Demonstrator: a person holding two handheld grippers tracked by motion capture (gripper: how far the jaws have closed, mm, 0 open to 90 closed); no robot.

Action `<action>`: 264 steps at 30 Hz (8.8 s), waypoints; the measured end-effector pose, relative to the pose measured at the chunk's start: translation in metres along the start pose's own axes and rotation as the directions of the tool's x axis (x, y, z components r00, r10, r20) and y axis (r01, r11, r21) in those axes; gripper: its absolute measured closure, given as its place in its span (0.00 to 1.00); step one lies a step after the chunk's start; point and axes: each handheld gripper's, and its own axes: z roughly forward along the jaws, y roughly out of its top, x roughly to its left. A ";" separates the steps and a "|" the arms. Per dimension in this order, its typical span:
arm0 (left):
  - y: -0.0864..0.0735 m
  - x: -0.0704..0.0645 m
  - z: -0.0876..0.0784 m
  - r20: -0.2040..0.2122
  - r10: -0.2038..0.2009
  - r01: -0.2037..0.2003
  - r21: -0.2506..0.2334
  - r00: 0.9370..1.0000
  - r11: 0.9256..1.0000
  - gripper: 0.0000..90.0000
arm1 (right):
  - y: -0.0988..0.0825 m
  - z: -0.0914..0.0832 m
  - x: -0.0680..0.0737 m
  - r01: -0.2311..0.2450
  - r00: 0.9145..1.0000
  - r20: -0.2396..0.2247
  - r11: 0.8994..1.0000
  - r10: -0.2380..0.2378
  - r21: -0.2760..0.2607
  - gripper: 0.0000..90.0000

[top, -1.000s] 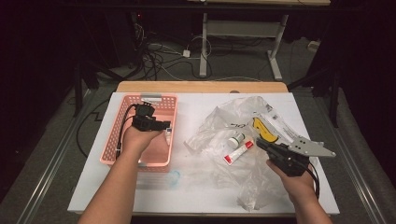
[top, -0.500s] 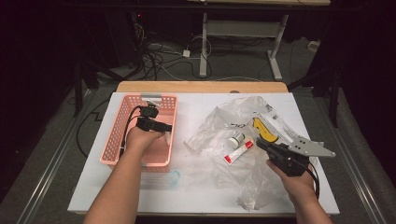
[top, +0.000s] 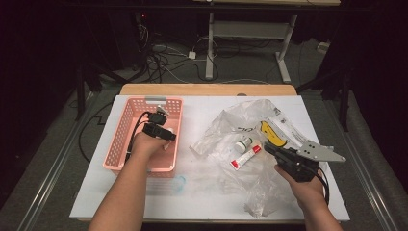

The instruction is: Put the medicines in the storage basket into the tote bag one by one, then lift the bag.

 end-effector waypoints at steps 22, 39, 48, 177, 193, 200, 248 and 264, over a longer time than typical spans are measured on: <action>-0.002 -0.007 -0.002 -0.072 0.044 -0.042 0.026 0.996 0.999 0.65 | -0.001 0.000 0.000 -0.006 1.000 0.000 1.000 0.006 0.003 1.00; -0.022 -0.013 -0.039 -0.028 0.048 -0.051 -0.101 0.998 0.994 0.65 | 0.000 -0.001 0.000 -0.005 1.000 0.003 1.000 0.005 -0.002 1.00; -0.036 -0.020 -0.055 -0.005 0.067 -0.067 -0.184 0.998 0.981 0.65 | 0.001 -0.002 0.001 -0.005 1.000 0.003 1.000 0.005 -0.005 1.00; -0.107 -0.189 0.020 0.130 0.394 -0.286 -0.491 0.910 0.823 0.99 | -0.006 -0.007 -0.003 -0.020 0.999 0.031 1.000 0.020 0.000 1.00; -0.055 -0.179 -0.055 0.003 0.357 -0.239 -0.738 0.934 0.631 0.99 | 0.042 0.017 -0.014 0.008 0.993 0.116 0.994 0.005 -0.113 1.00; -0.017 -0.184 -0.098 -0.058 0.364 -0.258 -0.808 0.930 0.529 0.99 | 0.079 0.024 -0.022 0.033 0.989 0.147 0.981 -0.005 -0.189 1.00; 0.032 -0.172 -0.132 -0.002 0.390 -0.220 -0.829 0.921 0.514 0.61 | 0.109 0.012 -0.076 0.047 0.952 0.305 0.973 0.024 -0.225 1.00; -0.049 -0.138 -0.116 0.048 0.371 -0.208 -0.758 0.927 0.618 0.20 | 0.107 0.002 -0.072 0.063 0.954 0.299 0.975 0.004 -0.215 1.00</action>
